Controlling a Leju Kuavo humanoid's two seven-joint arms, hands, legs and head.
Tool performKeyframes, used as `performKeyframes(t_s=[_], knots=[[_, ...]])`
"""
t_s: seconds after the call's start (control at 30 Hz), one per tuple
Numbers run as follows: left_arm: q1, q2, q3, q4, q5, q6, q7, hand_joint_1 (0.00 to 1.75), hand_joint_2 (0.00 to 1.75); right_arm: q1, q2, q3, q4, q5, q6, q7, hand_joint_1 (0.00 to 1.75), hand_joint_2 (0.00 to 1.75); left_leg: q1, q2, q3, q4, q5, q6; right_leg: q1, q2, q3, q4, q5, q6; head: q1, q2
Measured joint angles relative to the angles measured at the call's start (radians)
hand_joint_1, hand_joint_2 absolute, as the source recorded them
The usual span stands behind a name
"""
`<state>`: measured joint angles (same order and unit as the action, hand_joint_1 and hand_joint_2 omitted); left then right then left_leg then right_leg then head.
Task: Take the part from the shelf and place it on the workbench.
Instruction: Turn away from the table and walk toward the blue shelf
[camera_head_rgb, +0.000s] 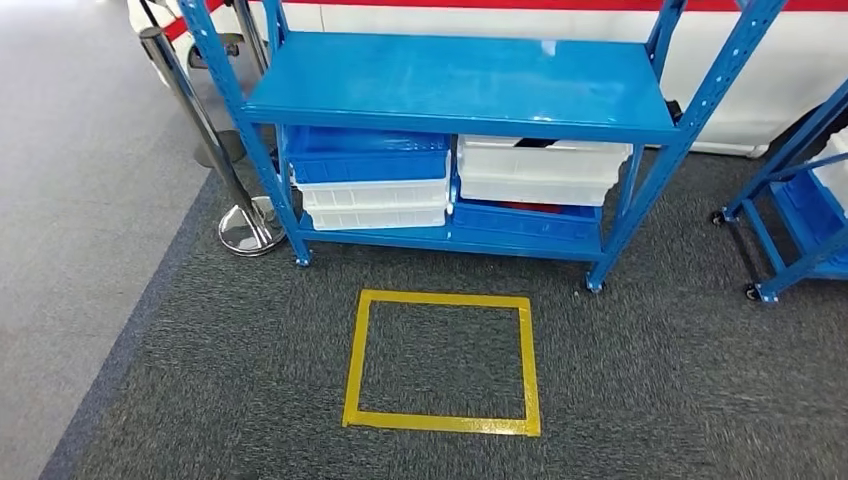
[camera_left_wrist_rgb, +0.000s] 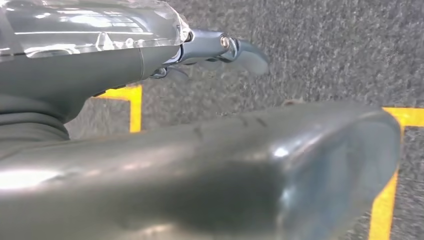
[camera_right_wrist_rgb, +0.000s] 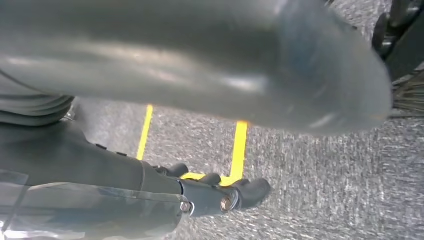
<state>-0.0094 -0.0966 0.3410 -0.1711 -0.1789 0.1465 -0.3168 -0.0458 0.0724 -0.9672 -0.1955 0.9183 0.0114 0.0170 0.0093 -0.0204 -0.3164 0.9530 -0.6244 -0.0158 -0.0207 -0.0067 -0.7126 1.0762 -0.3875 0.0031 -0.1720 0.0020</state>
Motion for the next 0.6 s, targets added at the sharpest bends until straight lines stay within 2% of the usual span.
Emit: performKeyframes(t_s=[0.03, 0.07, 0.1, 0.13, 0.17, 0.2, 0.27, 0.3, 0.33, 0.37, 0.43, 0.47, 0.5, 0.53, 0.57, 0.6], knots=[[-0.005, 0.000, 0.000, 0.000, 0.000, 0.000, 0.000, 0.00, 0.00, -0.002, 0.000, 0.000, 0.000, 0.000, 0.000, 0.000, 0.00, 0.00, 0.000, 0.001, -0.009, 0.031, 0.021, -0.007, -0.001, 0.001, 0.014, -0.005, -0.012, -0.008, -0.001, 0.000], [-0.008, 0.000, 0.000, -0.001, 0.000, 0.000, 0.000, 0.00, 0.00, -0.002, 0.000, 0.000, 0.000, 0.000, 0.001, -0.001, 0.00, 0.00, 0.001, 0.003, -0.033, 0.086, 0.051, -0.012, -0.002, 0.001, 0.032, -0.012, -0.025, -0.015, -0.001, 0.000], [-0.011, 0.000, 0.000, -0.001, 0.000, -0.001, -0.001, 0.00, 0.00, -0.002, 0.000, -0.001, 0.000, 0.000, 0.001, -0.001, 0.00, 0.00, 0.002, 0.005, -0.082, 0.167, 0.080, -0.017, -0.004, -0.001, 0.055, -0.020, -0.038, -0.021, -0.001, 0.000], [-0.012, 0.000, 0.000, -0.001, -0.001, -0.002, -0.001, 0.00, 0.00, -0.002, 0.000, -0.003, 0.000, -0.001, 0.002, -0.001, 0.00, 0.00, 0.003, 0.007, -0.140, 0.249, 0.091, -0.021, -0.005, -0.002, 0.081, -0.030, -0.052, -0.025, -0.001, 0.000], [-0.012, 0.000, 0.000, -0.001, -0.002, -0.002, 0.000, 0.00, 0.00, -0.002, 0.000, -0.005, 0.000, -0.002, 0.001, -0.001, 0.00, 0.00, 0.003, 0.009, -0.195, 0.309, 0.075, -0.024, -0.005, -0.002, 0.109, -0.040, -0.068, -0.029, -0.001, 0.000], [-0.010, 0.000, 0.000, -0.001, -0.003, -0.003, 0.000, 0.00, 0.00, -0.002, 0.000, -0.008, 0.000, -0.003, 0.001, -0.001, 0.00, 0.00, 0.003, 0.011, -0.246, 0.347, 0.036, -0.025, -0.004, 0.000, 0.139, -0.049, -0.085, -0.031, -0.001, 0.000], [-0.004, 0.000, 0.000, -0.001, -0.008, -0.006, 0.001, 0.00, 0.00, -0.002, -0.001, -0.012, 0.000, -0.006, 0.000, 0.000, 0.00, 0.00, 0.003, 0.012, -0.317, 0.346, -0.065, -0.021, -0.002, 0.005, 0.201, -0.064, -0.121, -0.031, -0.001, 0.000], [-0.002, 0.000, 0.000, -0.001, -0.012, -0.007, 0.002, 0.00, 0.00, -0.001, -0.001, -0.014, 0.000, -0.007, -0.001, 0.001, 0.00, 0.00, 0.002, 0.012, -0.339, 0.329, -0.097, -0.018, -0.001, 0.007, 0.225, -0.068, -0.136, -0.031, -0.001, 0.000], [0.000, 0.000, 0.000, -0.001, -0.015, -0.008, 0.003, 0.00, 0.00, -0.001, -0.001, -0.015, 0.000, -0.008, -0.001, 0.001, 0.00, 0.00, 0.002, 0.012, -0.352, 0.313, -0.113, -0.015, 0.000, 0.008, 0.242, -0.071, -0.147, -0.031, -0.002, 0.000], [0.001, 0.000, 0.000, -0.001, -0.017, -0.008, 0.003, 0.00, 0.00, -0.001, -0.001, -0.016, 0.000, -0.008, -0.001, 0.001, 0.00, 0.00, 0.002, 0.012, -0.359, 0.302, -0.117, -0.013, 0.001, 0.009, 0.251, -0.072, -0.153, -0.031, -0.002, 0.000], [0.002, 0.000, 0.000, -0.001, -0.018, -0.008, 0.003, 0.00, 0.00, -0.001, -0.001, -0.016, 0.000, -0.008, -0.002, 0.001, 0.00, 0.00, 0.001, 0.012, -0.362, 0.294, -0.115, -0.013, 0.001, 0.009, 0.256, -0.073, -0.156, -0.031, -0.002, 0.000], [0.002, 0.000, 0.000, -0.001, -0.018, -0.009, 0.003, 0.00, 0.00, -0.001, -0.001, -0.016, 0.000, -0.008, -0.002, 0.001, 0.00, 0.00, 0.001, 0.012, -0.366, 0.281, -0.103, -0.010, 0.002, 0.008, 0.263, -0.073, -0.161, -0.030, -0.002, 0.000], [0.007, 0.001, -0.001, -0.001, -0.018, -0.010, 0.004, 0.00, 0.00, 0.000, 0.000, -0.017, 0.001, -0.008, -0.002, 0.002, 0.00, 0.00, -0.006, 0.013, -0.377, 0.228, -0.001, 0.000, 0.004, 0.010, 0.288, -0.076, -0.183, -0.027, -0.002, 0.000], [0.008, 0.002, -0.001, -0.001, -0.019, -0.010, 0.006, 0.00, 0.00, -0.001, 0.001, -0.018, 0.002, -0.008, -0.002, 0.002, 0.00, 0.00, -0.014, 0.013, -0.375, 0.179, 0.090, 0.014, 0.005, 0.012, 0.321, -0.075, -0.200, -0.018, -0.001, 0.000], [0.007, 0.002, -0.001, -0.001, -0.019, -0.011, 0.007, 0.00, 0.00, -0.003, 0.002, -0.019, 0.002, -0.008, -0.002, 0.003, 0.00, 0.00, -0.021, 0.013, -0.368, 0.129, 0.180, 0.029, 0.006, 0.013, 0.346, -0.061, -0.207, -0.008, -0.001, 0.000], [0.004, 0.003, -0.001, -0.001, -0.019, -0.011, 0.009, 0.00, 0.00, -0.008, 0.002, -0.021, 0.003, -0.008, -0.003, 0.004, 0.00, 0.00, -0.026, 0.013, -0.353, 0.086, 0.258, 0.043, 0.006, 0.015, 0.353, -0.023, -0.200, 0.003, -0.001, 0.000]])
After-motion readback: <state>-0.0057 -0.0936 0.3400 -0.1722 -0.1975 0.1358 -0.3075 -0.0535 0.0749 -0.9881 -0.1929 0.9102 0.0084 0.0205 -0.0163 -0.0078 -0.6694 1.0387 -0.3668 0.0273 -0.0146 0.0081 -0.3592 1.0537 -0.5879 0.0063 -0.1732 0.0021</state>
